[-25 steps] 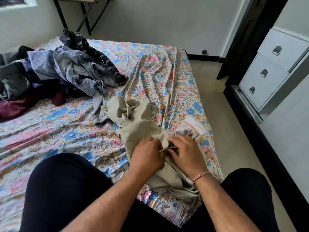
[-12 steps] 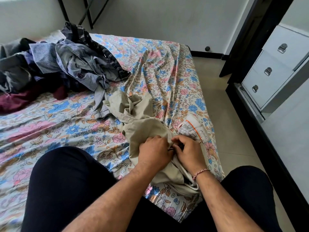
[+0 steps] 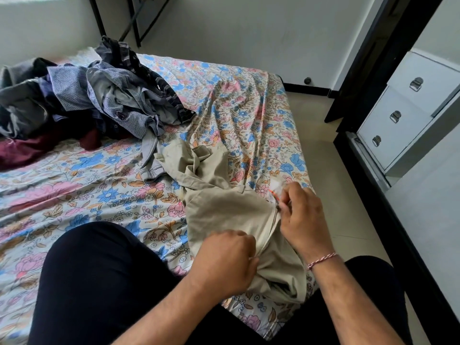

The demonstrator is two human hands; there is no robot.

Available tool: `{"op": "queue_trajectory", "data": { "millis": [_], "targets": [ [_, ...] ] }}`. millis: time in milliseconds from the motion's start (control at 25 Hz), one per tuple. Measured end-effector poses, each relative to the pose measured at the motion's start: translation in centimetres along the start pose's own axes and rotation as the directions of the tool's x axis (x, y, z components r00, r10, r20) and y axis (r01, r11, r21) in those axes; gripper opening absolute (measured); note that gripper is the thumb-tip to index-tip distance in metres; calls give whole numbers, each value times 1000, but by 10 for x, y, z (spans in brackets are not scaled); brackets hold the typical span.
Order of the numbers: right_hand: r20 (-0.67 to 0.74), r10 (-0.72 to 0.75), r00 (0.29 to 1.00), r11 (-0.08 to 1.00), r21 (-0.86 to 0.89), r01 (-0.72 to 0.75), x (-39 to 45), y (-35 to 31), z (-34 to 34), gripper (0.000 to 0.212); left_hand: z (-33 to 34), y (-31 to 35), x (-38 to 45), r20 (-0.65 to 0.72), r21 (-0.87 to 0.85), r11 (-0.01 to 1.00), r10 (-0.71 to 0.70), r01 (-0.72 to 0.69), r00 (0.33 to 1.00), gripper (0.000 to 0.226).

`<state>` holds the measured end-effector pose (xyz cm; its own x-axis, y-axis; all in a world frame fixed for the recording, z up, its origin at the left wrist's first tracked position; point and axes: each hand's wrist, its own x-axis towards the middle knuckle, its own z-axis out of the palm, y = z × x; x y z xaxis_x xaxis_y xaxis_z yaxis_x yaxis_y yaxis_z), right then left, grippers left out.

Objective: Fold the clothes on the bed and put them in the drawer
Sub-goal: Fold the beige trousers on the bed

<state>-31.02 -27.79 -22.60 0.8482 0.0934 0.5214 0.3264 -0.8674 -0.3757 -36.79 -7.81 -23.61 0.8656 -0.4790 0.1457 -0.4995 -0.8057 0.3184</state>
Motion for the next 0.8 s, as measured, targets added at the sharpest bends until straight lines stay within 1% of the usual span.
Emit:
{"op": "queue_trajectory", "data": {
  "millis": [120,200,240,280,320,360,400,440,480,520,560,600,640,680,720,760,800],
  "targets": [
    [35,47,998,999,-10,-47,-8,3,5,38,2,7,-9,66,35,998,54,-57,996,19],
    [55,53,997,998,-28,-51,-9,1,7,38,0,10,-14,116,60,996,55,-62,992,19],
    [75,47,996,999,-3,-47,-11,-1,8,35,-1,9,-15,125,64,996,49,-57,991,21],
    [100,40,994,996,77,-47,-13,-3,9,30,-4,8,-16,116,32,999,31,-35,993,26],
    [122,52,991,974,215,-77,-13,-4,7,24,-11,7,-15,58,-41,999,12,-9,998,30],
    [149,102,984,912,381,-152,-11,-3,3,23,-20,3,-9,-78,-146,989,-9,-2,997,31],
    [176,178,968,826,508,-244,-6,3,-2,29,-29,-5,2,-252,-235,972,-47,-14,967,27],
    [179,236,955,774,560,-296,0,12,-5,39,-36,-16,17,-406,-294,955,-89,-38,909,22],
    [165,242,956,801,522,-293,7,23,-6,49,-44,-31,37,-478,-323,945,-125,-42,869,24],
    [163,199,966,865,434,-251,16,32,-5,57,-50,-47,60,-462,-339,941,-155,-13,873,31],
    [179,128,975,922,342,-184,27,38,-2,63,-54,-63,83,-360,-334,941,-175,48,917,39],
    [223,53,973,957,266,-113,39,41,4,68,-54,-78,106,-198,-313,941,-198,130,960,48],
    [307,-17,952,980,195,-45,52,42,12,73,-50,-88,124,-20,-301,933,-215,199,976,53],
    [432,-68,899,992,127,14,68,40,19,80,-43,-95,136,147,-306,919,-210,246,967,51],
    [578,-98,810,995,67,72,82,38,27,85,-35,-99,142,280,-297,918,-181,264,943,43],
    [697,-139,703,987,43,153,92,37,35,83,-27,-101,141,345,-254,940,-131,227,929,35],
    [769,-199,608,970,65,235,98,36,42,71,-22,-103,136,361,-202,967,-72,154,930,27]
  ]
}}
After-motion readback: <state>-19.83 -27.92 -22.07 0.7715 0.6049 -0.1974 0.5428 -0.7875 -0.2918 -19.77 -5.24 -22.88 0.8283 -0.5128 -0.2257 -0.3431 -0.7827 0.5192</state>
